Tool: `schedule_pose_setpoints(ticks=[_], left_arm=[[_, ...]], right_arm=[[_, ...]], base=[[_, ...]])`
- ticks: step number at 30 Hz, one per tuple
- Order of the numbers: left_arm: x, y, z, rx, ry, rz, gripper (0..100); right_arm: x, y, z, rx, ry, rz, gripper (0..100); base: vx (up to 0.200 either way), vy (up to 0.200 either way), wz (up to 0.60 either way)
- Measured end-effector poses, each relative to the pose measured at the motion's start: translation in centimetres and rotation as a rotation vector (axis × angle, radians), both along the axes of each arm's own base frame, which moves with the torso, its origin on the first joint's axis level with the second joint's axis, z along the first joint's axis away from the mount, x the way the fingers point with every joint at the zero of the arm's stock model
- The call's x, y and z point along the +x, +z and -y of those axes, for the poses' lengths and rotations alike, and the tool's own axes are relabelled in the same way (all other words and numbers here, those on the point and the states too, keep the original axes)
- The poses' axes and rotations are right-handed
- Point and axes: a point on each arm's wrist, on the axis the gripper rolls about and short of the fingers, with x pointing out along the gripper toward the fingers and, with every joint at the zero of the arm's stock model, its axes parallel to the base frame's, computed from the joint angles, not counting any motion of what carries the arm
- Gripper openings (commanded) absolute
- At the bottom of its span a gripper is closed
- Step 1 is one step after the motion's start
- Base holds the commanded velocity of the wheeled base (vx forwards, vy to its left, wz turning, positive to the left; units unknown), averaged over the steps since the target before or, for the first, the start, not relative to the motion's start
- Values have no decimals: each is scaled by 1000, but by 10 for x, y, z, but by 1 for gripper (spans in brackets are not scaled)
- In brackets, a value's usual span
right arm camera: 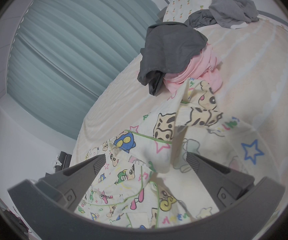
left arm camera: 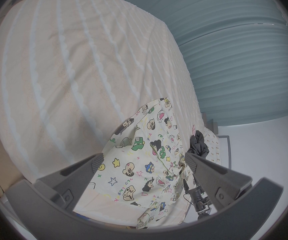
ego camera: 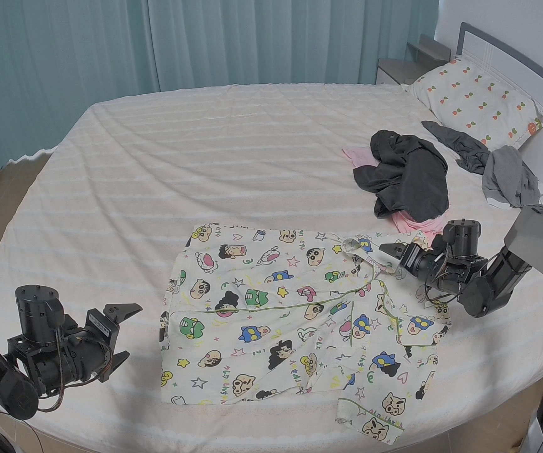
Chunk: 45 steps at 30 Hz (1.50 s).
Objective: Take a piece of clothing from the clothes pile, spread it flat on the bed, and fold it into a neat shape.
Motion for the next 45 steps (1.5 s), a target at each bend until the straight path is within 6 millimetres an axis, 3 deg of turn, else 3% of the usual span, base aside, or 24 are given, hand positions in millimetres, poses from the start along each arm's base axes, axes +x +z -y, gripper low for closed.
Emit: schedule_pose_setpoints(ticks=[1,9,18,25,28,39,40,45], left_arm=[[0,0,0,0,0,0,100],[0,0,0,-1,3,0,100],[2,3,-2,-6,20,31,100],[2,3,-2,-15,25,28,100],[2,3,-2,-16,24,27,100],[3,1,-1,-16,21,19,100],[3,0,-1,-16,21,16,100],[4,-2,-1,-15,22,9,100]], right_arm=[[2,-1,-2,9,-1,1,0],[14,-8,-7,26,-7,-7,0],[6,-12,-6,27,-9,-32,0],[12,16,-9,91,-16,32,0],[25,35,-12,115,-15,85,0],[77,74,-15,173,-49,131,0],[85,77,-14,176,-58,133,100],[112,83,-9,184,-104,159,100]], base=[[0,0,0],[0,0,0],[0,0,0],[0,0,0],[0,0,0],[0,0,0],[0,0,0],[0,0,0]])
